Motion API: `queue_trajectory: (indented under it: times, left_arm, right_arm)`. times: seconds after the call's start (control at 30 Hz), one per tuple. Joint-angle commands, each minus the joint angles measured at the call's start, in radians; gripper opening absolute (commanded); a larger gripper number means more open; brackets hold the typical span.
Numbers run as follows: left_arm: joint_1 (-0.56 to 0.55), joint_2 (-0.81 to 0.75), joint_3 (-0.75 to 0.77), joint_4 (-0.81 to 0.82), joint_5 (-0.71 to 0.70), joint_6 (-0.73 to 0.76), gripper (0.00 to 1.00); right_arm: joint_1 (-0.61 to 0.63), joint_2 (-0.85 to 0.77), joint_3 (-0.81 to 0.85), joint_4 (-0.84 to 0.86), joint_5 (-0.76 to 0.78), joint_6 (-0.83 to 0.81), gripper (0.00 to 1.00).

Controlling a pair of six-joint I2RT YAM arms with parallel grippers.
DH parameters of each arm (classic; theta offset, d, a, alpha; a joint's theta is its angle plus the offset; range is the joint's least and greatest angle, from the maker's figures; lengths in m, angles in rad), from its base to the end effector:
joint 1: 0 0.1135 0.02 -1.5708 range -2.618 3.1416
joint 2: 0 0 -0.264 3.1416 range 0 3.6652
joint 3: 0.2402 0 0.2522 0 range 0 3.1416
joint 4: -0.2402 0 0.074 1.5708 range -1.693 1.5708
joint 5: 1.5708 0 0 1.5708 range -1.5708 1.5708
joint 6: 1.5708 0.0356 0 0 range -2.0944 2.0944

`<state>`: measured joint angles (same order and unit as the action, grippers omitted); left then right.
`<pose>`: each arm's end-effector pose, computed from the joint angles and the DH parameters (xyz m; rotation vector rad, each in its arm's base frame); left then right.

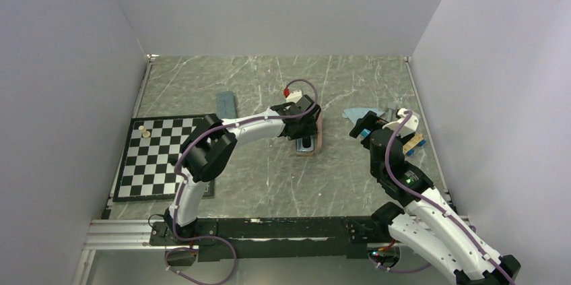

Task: Organize the sunglasses
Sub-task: Close the case with sunglasses at the center of the board.

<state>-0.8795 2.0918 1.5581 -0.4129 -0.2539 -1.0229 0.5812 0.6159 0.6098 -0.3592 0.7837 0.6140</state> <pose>0.2977 -0.3458 0.1815 -0.2860 2.5236 -0.4785 0.1329 0.0572 0.2891 0.5286 1.7492 0.0802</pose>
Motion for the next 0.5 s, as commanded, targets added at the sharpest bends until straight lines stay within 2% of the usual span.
queue_trajectory:
  times: [0.0, 0.07, 0.2, 0.3, 0.37, 0.47]
  left_arm:
    - [-0.010, -0.076, 0.003, 0.008, 0.003, 0.030, 0.65]
    - [-0.012, -0.148, -0.038, 0.026, 0.014, 0.054, 0.71]
    - [-0.006, -0.318, -0.186, 0.070, -0.014, 0.056, 0.90]
    - [0.036, -0.431, -0.304, 0.109, 0.006, 0.059, 0.98]
    - [0.088, -0.485, -0.385, 0.173, 0.072, 0.081, 0.97]
    - [0.163, -0.507, -0.469, 0.225, 0.151, 0.104, 0.83]
  right_arm:
    - [0.002, -0.011, 0.002, 0.006, -0.014, -0.003, 1.00]
    - [0.001, -0.008, 0.004, 0.017, -0.038, -0.011, 1.00]
    - [0.001, 0.013, 0.016, 0.026, -0.094, -0.010, 1.00]
    - [0.002, 0.052, 0.029, 0.033, -0.171, 0.001, 1.00]
    - [0.000, 0.085, 0.035, 0.056, -0.241, 0.003, 1.00]
    - [0.000, 0.152, 0.040, 0.106, -0.332, 0.005, 0.98]
